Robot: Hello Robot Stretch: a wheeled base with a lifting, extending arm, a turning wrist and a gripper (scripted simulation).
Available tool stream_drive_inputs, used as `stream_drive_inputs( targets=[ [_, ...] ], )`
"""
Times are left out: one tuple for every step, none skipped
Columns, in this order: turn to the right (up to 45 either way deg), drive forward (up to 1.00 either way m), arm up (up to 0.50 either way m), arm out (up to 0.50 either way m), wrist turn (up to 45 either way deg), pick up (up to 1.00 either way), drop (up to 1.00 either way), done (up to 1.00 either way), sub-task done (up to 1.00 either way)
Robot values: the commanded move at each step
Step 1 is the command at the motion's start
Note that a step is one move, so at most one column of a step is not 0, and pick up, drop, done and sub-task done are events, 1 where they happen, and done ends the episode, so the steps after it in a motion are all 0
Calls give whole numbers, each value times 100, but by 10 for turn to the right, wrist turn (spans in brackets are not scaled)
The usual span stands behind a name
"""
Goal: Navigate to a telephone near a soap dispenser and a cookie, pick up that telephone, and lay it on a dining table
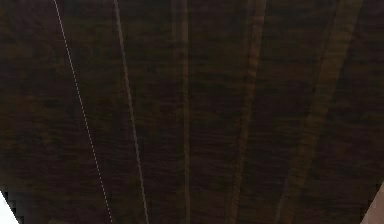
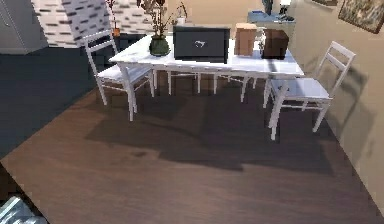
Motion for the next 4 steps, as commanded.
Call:
stream_drive_inputs(
  targets=[
    [450,0,0,0,0,0,0,0,0],
    [-120,0,0,0,0,0,0,0,0],
    [450,0,0,0,0,0,0,0,0],
    [450,0,0,0,0,0,0,0,0]
  ],
)
